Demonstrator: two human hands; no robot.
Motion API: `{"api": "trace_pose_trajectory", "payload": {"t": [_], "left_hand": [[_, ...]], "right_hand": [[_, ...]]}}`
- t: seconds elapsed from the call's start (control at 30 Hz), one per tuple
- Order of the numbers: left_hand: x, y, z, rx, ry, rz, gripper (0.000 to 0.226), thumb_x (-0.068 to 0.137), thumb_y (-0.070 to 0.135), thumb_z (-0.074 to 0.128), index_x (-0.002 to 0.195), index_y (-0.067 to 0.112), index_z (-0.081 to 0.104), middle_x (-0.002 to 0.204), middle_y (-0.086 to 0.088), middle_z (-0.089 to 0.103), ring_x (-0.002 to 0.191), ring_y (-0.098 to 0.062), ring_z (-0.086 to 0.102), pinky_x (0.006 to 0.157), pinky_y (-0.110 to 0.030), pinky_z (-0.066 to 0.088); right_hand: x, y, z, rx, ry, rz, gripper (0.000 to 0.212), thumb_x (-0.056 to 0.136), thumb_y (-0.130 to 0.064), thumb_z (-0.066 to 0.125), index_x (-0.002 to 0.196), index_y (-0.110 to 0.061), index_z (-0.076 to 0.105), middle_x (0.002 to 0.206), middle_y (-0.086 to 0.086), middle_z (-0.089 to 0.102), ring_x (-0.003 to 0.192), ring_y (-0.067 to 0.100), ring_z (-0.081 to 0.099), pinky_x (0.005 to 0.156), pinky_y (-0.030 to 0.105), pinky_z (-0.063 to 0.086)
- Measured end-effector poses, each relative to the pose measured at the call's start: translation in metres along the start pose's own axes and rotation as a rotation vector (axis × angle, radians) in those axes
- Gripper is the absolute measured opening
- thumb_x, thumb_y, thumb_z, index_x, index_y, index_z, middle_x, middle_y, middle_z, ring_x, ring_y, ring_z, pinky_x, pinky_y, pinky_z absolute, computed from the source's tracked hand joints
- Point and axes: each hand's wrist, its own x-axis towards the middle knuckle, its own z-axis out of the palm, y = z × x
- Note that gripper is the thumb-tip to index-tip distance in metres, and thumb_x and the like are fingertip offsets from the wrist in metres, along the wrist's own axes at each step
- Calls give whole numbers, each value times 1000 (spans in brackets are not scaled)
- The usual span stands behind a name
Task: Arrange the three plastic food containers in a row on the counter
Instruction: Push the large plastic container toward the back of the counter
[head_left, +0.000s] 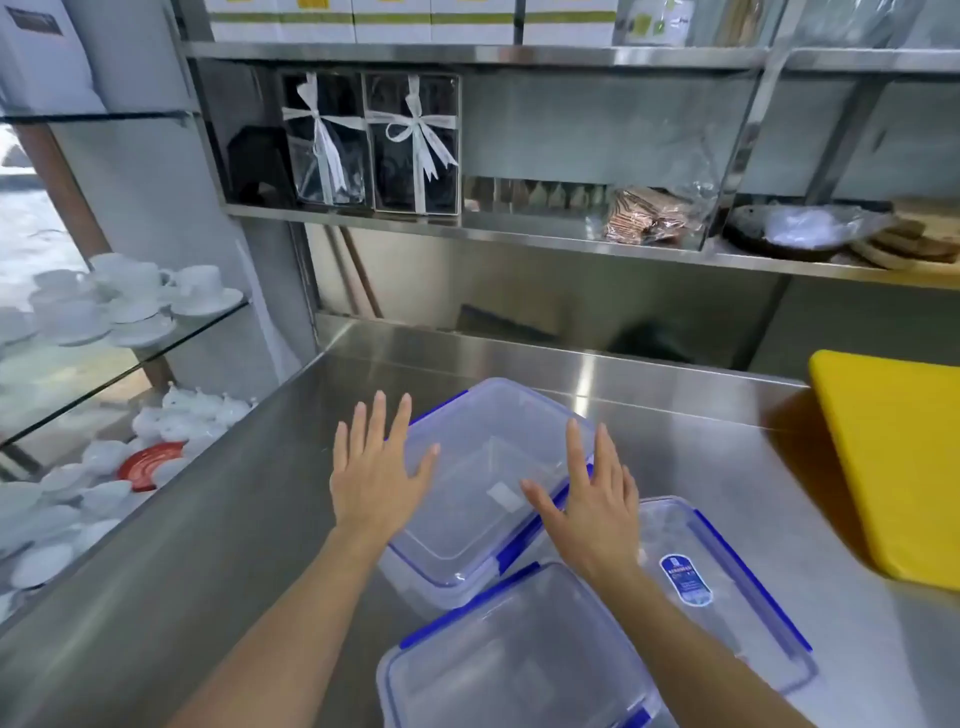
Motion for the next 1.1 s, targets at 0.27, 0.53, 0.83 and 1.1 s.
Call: {"api": "trace_pose_trajectory", "payload": {"t": [0.27,0.53,0.83,1.1], "left_hand": [[-1,-22,17,43,-251,-194,69,85,66,29,144,31,19,157,-1,14,143,-22,6,115,-46,-1],[3,-20,9,-24,-380,-327,69,81,70,34,141,36,23,150,-2,26,135,-25,21,105,-50,22],[-20,-19,-4,194,-440,-316,75,81,72,22,139,25,21,135,-10,37,122,-30,32,92,-48,34],[-29,-36,-23,-203,-668,279,84,65,85,37,136,57,1,150,24,2,140,-3,-9,110,-28,-11]], "right_hand": [[-7,-11,33,333,-282,368,103,78,-68,45,142,-10,-11,156,14,-1,138,34,22,109,45,28],[9,-14,43,623,-278,359,97,78,-50,63,143,-17,-1,149,6,24,128,29,38,103,46,40],[63,-2,24,363,-537,109,52,89,-46,48,130,-18,32,129,9,53,108,26,56,95,47,47],[26,-19,19,13,-104,-179,62,83,-62,45,115,-10,56,122,10,60,104,30,58,85,41,47]]}}
